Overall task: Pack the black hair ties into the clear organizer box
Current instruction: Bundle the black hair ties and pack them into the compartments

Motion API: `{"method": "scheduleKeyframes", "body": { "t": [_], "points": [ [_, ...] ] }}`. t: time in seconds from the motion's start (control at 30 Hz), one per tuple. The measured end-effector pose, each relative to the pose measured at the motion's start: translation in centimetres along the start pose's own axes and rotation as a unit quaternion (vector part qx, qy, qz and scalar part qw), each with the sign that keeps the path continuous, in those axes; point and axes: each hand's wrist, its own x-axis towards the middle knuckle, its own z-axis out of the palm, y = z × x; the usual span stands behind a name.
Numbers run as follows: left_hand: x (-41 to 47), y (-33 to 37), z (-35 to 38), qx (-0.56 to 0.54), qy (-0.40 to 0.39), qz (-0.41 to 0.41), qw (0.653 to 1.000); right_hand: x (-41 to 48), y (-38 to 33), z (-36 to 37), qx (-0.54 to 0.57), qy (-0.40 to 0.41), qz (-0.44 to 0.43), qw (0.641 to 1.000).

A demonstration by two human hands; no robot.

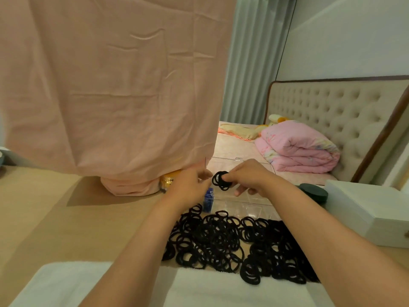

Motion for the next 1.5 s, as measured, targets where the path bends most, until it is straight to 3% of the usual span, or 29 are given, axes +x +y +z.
{"method": "scheduleKeyframes", "body": {
  "t": [0.13,0.33,0.43,0.5,0.6,0.8,0.9,1.07,1.3,1.43,1.5],
  "points": [
    [0.0,-1.7,1.0,0.11,-0.011,0.051,0.993,1.7,-0.7,1.7,-0.161,0.003,-0.003,0.987],
    [0.1,-2.6,1.2,0.145,-0.02,0.072,0.987,2.7,-1.7,4.0,-0.441,0.02,-0.032,0.897],
    [0.0,-2.6,1.4,0.138,-0.038,0.07,0.987,2.8,-1.9,4.7,-0.49,-0.062,-0.034,0.869],
    [-0.1,-2.8,1.6,0.137,-0.047,0.072,0.987,2.7,-2.2,4.0,-0.471,-0.109,-0.029,0.875],
    [-0.1,-2.8,1.7,0.158,-0.056,0.072,0.983,2.2,-2.7,2.1,-0.417,-0.117,-0.06,0.899],
    [-0.1,-2.7,1.8,0.152,-0.059,0.068,0.984,2.3,-0.8,0.9,-0.308,-0.029,-0.144,0.94],
    [-0.2,-2.5,1.6,0.129,-0.048,0.073,0.988,2.0,0.6,1.8,-0.325,0.001,-0.162,0.932],
    [-0.4,-2.5,1.9,0.108,-0.075,0.074,0.989,1.1,1.3,2.4,-0.421,-0.028,-0.185,0.888],
    [-0.5,-2.0,1.6,0.133,-0.082,0.067,0.985,-0.5,1.5,1.4,-0.345,-0.018,-0.186,0.92],
    [-1.0,-0.7,0.7,0.138,-0.04,0.085,0.986,-2.9,2.2,0.8,-0.262,0.05,-0.23,0.936],
    [-1.6,0.0,0.1,0.154,-0.016,0.107,0.982,-4.5,2.5,0.5,-0.24,0.029,-0.229,0.943]
  ]
}}
